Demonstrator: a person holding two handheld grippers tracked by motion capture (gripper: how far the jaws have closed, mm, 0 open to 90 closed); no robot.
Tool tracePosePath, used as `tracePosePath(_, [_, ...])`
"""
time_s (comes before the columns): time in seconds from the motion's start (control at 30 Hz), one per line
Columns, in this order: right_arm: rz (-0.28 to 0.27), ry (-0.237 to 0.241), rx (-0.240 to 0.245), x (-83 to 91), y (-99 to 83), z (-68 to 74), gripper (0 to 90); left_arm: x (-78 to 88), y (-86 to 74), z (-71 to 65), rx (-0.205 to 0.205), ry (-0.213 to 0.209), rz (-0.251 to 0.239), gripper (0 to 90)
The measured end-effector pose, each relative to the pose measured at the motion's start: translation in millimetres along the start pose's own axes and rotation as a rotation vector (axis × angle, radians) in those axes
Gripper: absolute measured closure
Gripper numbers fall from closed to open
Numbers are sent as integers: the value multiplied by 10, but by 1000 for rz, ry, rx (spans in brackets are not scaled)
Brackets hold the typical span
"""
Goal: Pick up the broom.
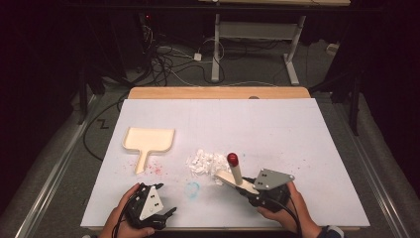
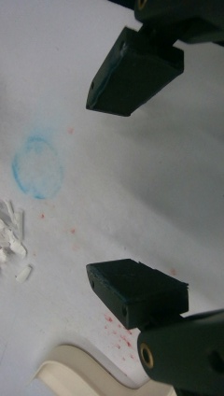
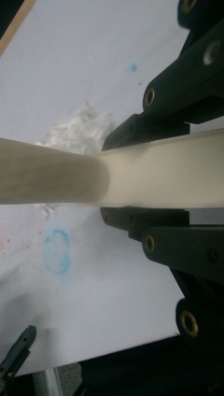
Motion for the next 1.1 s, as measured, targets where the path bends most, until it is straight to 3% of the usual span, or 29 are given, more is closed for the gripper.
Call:
tracePosePath(0.17, [-41, -6, 8, -201, 183, -46, 684, -5, -6, -1, 8, -8, 4, 179])
tracePosePath(0.3, [-64, -8, 5, -215, 266, -67, 685, -2, -11, -2, 9, -8, 5, 179])
tracePosePath(0.47, [-91, -19, 16, -76, 320, -82, 684, 20, -18, 13, 6, 4, 0, 179])
tracePosePath(0.6, [-158, -18, 6, 83, 405, -90, 684, 44, -13, 28, 14, 16, -11, 179])
tracePosePath(0.7, [-213, -13, -5, 103, 490, -55, 684, 82, -4, 58, 35, 30, -31, 179])
tracePosePath(0.77, [-259, 17, -26, 6, 575, 27, 684, 121, 8, 99, 52, 53, -56, 179])
tracePosePath(0.9, [-300, 38, -21, -179, 691, 170, 684, 238, 29, 216, 100, 108, -125, 179])
tracePosePath(0.97, [-300, 47, -22, -347, 756, 252, 684, 303, 15, 272, 119, 133, -149, 179])
tracePosePath(1.03, [-289, 55, -65, -607, 845, 340, 685, 356, -2, 306, 140, 157, -172, 179])
tracePosePath(1.1, [-288, 56, -81, -680, 876, 361, 685, 387, -6, 320, 156, 159, -189, 179])
Point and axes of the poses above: each handheld gripper's, and its own axes: x roughly backward along the jaws, y roughly out of its top, z roughly to its left, the point moved 7 cm from there along -x, roughly forward along the jaws, and after that the axes turned 4 degrees about x, right-handed, at the moved point
